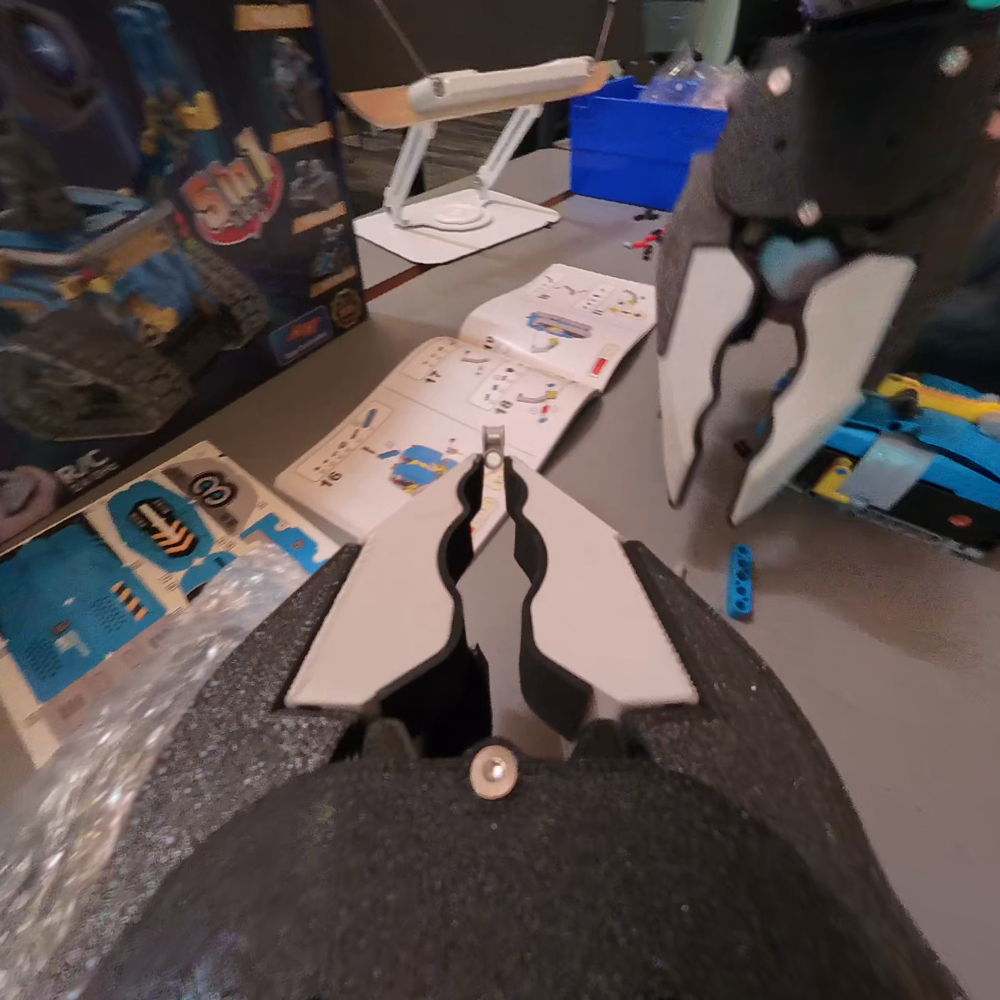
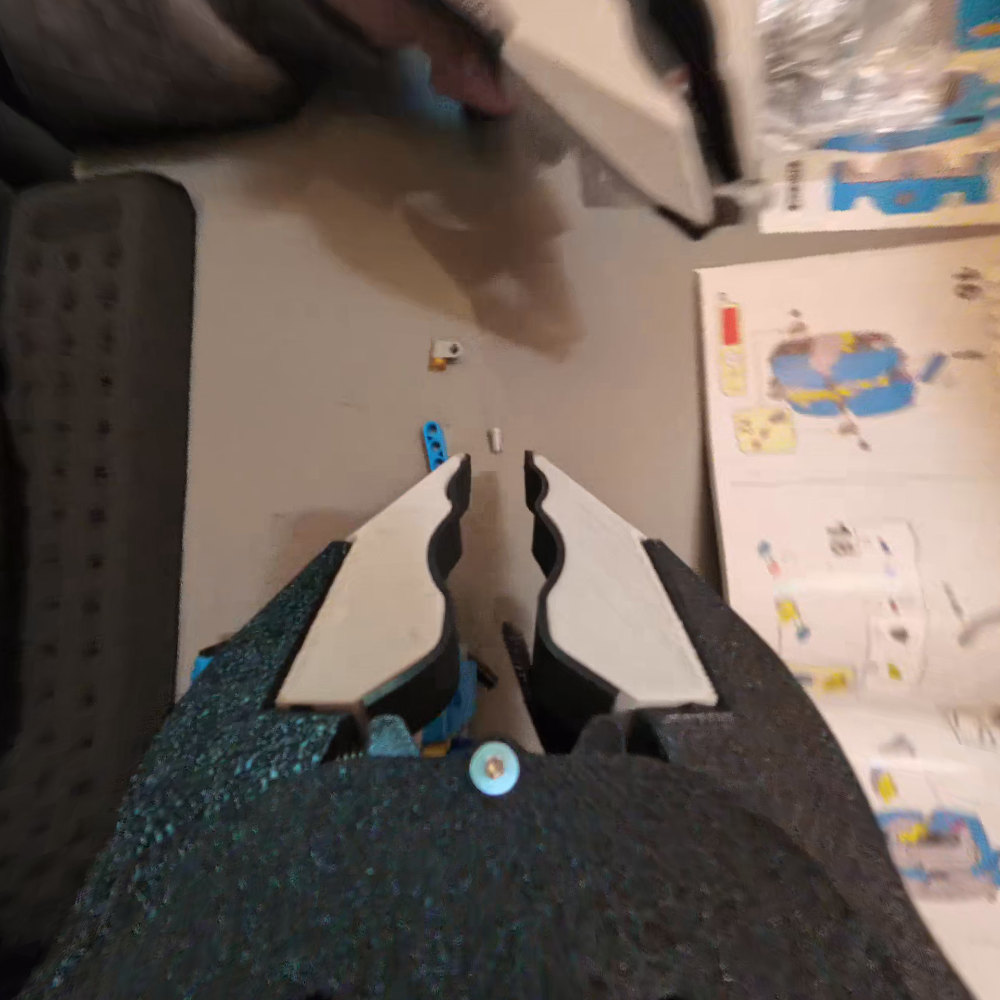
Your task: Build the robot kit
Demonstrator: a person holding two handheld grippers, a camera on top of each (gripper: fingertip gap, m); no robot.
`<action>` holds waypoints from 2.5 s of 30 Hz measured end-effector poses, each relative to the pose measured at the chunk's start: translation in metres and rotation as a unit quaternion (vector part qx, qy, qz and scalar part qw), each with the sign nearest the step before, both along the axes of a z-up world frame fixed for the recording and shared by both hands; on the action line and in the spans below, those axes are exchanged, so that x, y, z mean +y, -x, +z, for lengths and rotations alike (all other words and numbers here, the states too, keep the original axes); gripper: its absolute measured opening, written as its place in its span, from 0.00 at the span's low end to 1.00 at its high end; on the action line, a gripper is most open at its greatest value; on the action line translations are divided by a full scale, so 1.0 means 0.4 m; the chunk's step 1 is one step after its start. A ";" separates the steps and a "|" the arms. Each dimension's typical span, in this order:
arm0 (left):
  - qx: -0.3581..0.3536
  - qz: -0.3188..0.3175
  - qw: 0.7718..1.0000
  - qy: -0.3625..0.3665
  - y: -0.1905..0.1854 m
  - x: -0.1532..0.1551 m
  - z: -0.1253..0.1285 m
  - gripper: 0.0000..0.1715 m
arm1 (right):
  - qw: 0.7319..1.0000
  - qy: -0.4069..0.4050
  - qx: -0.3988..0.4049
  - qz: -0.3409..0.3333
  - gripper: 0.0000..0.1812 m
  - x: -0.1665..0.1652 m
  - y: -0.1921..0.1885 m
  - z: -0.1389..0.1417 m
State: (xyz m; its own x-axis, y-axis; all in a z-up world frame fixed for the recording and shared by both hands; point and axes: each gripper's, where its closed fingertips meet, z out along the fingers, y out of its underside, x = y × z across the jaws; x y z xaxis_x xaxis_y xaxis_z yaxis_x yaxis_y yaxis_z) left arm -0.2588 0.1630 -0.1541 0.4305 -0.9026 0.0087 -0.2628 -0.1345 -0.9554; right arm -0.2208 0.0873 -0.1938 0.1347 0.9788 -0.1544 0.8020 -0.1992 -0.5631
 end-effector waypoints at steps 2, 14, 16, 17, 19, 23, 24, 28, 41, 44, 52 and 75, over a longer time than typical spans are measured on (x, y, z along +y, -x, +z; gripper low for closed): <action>-0.009 0.024 1.000 0.009 0.021 0.026 0.004 0.04 | 0.998 0.004 -0.062 0.027 0.10 -0.011 0.021 -0.040; -0.017 0.040 0.998 0.039 0.037 0.045 -0.003 0.04 | 0.988 -0.027 -0.145 0.049 0.03 -0.008 0.042 -0.100; -0.018 0.038 0.998 0.041 0.037 0.044 -0.003 0.04 | 0.988 -0.034 -0.144 0.054 0.03 -0.006 0.045 -0.100; -0.018 0.035 0.998 0.043 0.036 0.042 -0.003 0.04 | 0.987 -0.038 -0.143 0.056 0.03 -0.005 0.044 -0.100; -0.027 0.024 0.998 0.051 0.029 0.033 0.001 0.04 | 0.988 -0.063 -0.132 0.049 0.02 0.010 0.038 -0.094; -0.076 -0.030 0.993 0.081 0.001 -0.014 0.032 0.04 | 0.995 -0.083 0.034 -0.033 0.02 0.054 0.056 0.052; -0.091 -0.050 0.990 0.096 -0.010 -0.032 0.039 0.04 | 0.990 -0.087 0.091 -0.069 0.02 0.074 0.054 0.106; -0.176 -0.128 0.964 0.153 -0.046 -0.102 0.088 0.04 | 0.920 0.014 0.333 -0.207 0.02 0.129 0.026 0.277; -0.278 -0.168 0.926 0.191 -0.041 -0.142 0.167 0.03 | 0.898 0.102 0.387 -0.185 0.02 0.076 0.098 0.289; -0.276 -0.169 0.928 0.183 -0.040 -0.145 0.169 0.03 | 0.902 0.090 0.383 -0.178 0.02 0.073 0.096 0.292; -0.269 -0.166 0.932 0.178 -0.036 -0.140 0.166 0.03 | 0.902 0.079 0.387 -0.172 0.02 0.073 0.080 0.296; -0.209 -0.135 0.956 0.159 -0.042 -0.116 0.117 0.04 | 0.994 -0.020 0.033 -0.102 0.03 0.106 -0.162 -0.070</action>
